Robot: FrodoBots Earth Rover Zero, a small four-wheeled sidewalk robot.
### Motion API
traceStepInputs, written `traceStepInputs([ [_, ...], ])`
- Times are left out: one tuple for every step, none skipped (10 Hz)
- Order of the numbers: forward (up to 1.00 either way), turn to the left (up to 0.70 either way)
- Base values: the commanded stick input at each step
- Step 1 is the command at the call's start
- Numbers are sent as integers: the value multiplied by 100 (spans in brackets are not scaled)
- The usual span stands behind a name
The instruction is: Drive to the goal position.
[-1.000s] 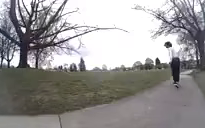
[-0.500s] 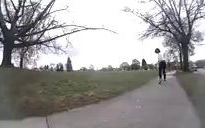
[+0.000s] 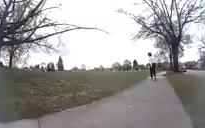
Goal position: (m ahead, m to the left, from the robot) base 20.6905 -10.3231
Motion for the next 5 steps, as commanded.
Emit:
traceStepInputs([
  [0, -85],
  [0, -85],
  [0, -85],
  [0, -85],
  [0, -85],
])
